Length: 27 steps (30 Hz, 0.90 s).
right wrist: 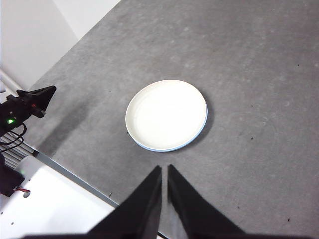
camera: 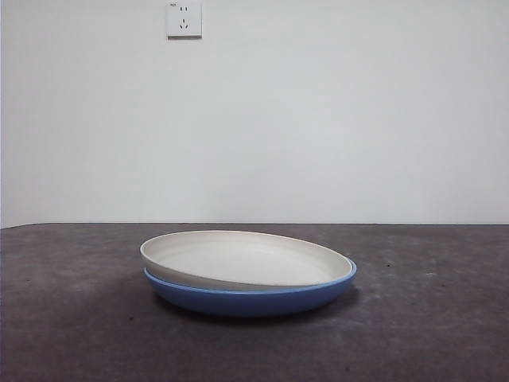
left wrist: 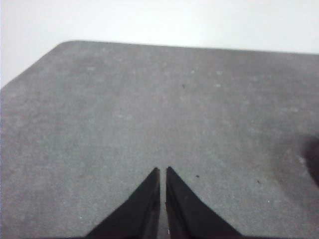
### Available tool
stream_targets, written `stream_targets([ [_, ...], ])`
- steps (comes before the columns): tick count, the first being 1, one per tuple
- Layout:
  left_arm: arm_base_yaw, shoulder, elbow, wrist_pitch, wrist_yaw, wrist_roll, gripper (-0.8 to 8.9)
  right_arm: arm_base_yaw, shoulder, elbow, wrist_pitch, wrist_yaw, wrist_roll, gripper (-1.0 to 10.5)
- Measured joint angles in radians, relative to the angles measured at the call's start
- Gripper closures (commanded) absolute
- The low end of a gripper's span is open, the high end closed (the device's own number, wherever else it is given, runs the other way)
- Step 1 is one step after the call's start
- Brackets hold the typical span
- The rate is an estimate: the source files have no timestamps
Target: Pick up the white plate, put it on the blue plate, put it on desk
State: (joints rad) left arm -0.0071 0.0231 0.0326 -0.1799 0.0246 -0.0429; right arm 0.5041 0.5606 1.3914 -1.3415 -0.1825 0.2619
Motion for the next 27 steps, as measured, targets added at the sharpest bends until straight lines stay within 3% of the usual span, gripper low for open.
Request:
stream_targets([
  [27,0.0,-0.018,0.0,-0.001,0.0,0.0,7.93,0.0,0.0,0.0,0.0,0.0,0.0,9.3],
])
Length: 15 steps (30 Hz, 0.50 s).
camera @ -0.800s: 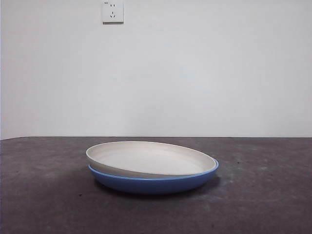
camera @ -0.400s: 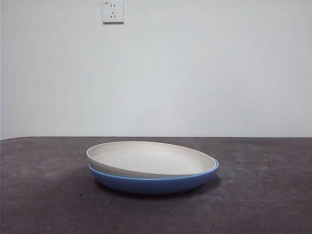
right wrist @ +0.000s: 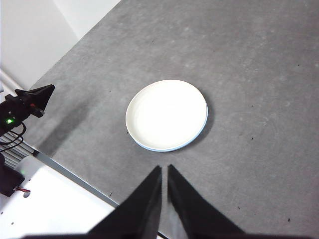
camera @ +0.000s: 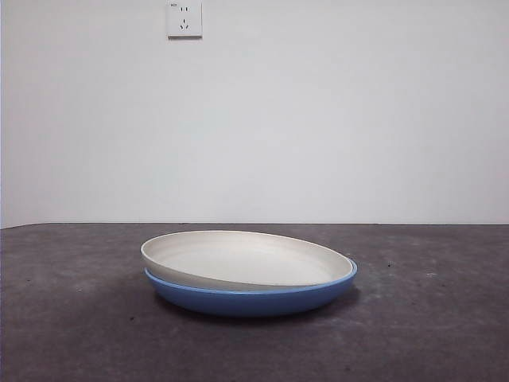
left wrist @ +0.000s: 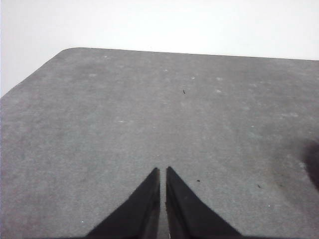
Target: Pick up the white plate, put it on the blue plate, put it on desk
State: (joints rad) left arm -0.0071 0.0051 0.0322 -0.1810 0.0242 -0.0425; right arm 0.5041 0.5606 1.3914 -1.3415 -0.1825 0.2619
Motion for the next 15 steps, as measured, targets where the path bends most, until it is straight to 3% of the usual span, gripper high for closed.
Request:
stream_targets([
  [5,0.0,0.0,0.0,0.0,0.0,0.0,7.93,-0.027,0.0,0.0,0.0,0.005,-0.015,9.3],
  [9,0.0,0.0,0.0,0.0,0.0,0.0,7.93,-0.134,-0.016,-0.061,0.027,0.029,-0.128,9.3],
  [11,0.0,0.0,0.0,0.0,0.0,0.0,7.93,-0.188,-0.05,-0.159,0.138,0.037,-0.192,9.3],
  [15,0.0,0.0,0.0,0.0,0.0,0.0,7.93,-0.301,-0.163,-0.468,0.559,0.05,-0.302,9.3],
])
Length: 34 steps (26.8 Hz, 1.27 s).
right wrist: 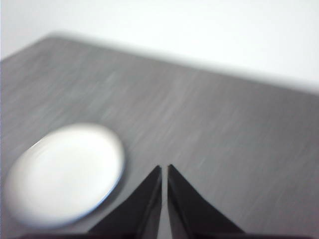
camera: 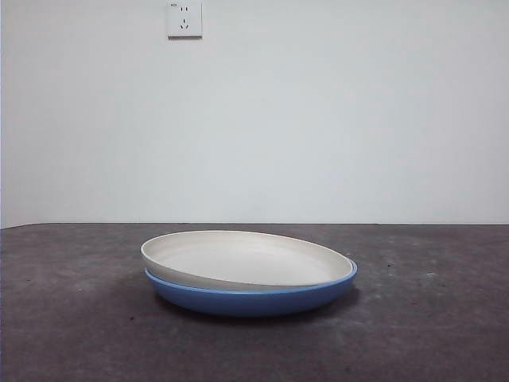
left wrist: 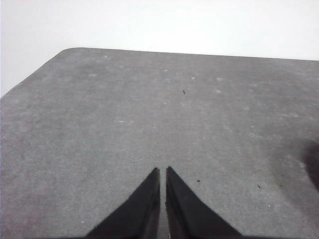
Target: Pick up the white plate, put it on the blue plate, put it on desk
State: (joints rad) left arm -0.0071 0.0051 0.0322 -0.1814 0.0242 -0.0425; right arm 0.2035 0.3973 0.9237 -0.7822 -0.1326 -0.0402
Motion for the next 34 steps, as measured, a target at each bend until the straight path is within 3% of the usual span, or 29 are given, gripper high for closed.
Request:
stream_targets([
  [6,0.0,0.0,0.0,0.0,0.0,0.0,7.93,-0.132,-0.158,-0.494,0.594,0.001,-0.06,9.3],
  [10,0.0,0.0,0.0,0.0,0.0,0.0,7.93,-0.195,-0.232,-0.737,0.798,0.002,-0.06,9.3],
  [15,0.0,0.0,0.0,0.0,0.0,0.0,7.93,-0.218,-0.296,-0.843,0.81,0.007,-0.061,9.3],
  [26,0.0,0.0,0.0,0.0,0.0,0.0,7.93,-0.218,-0.372,-0.871,0.568,0.179,-0.064,9.3],
  [34,0.0,0.0,0.0,0.0,0.0,0.0,7.93,-0.22,-0.391,-0.872,0.512,0.182,-0.056,9.3],
])
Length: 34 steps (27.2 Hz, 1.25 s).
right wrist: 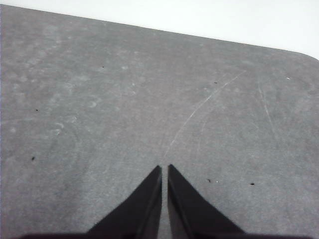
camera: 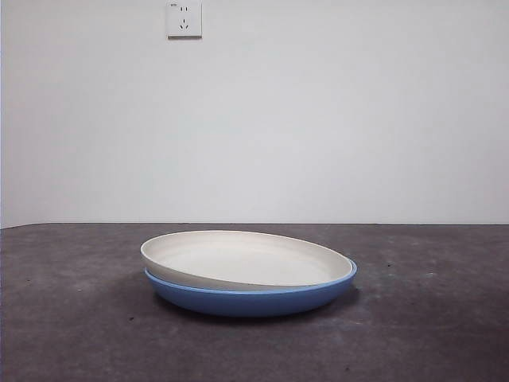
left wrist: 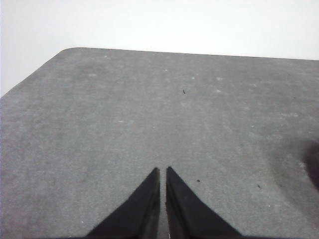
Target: Pick up the white plate, put it on the blue plate, put it on desk
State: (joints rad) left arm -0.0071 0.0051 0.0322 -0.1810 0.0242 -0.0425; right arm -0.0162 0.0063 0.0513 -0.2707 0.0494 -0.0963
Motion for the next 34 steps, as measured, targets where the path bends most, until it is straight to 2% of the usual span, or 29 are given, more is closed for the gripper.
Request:
stream_targets([
  [4,0.0,0.0,0.0,0.0,0.0,0.0,7.93,0.0,0.0,0.0,0.002,0.0,0.0,9.3],
  [11,0.0,0.0,0.0,0.0,0.0,0.0,7.93,0.0,0.0,-0.035,0.111,-0.001,0.008,9.3],
  [34,0.0,0.0,0.0,0.0,0.0,0.0,7.93,0.0,0.0,-0.035,0.119,0.0,0.015,9.3],
])
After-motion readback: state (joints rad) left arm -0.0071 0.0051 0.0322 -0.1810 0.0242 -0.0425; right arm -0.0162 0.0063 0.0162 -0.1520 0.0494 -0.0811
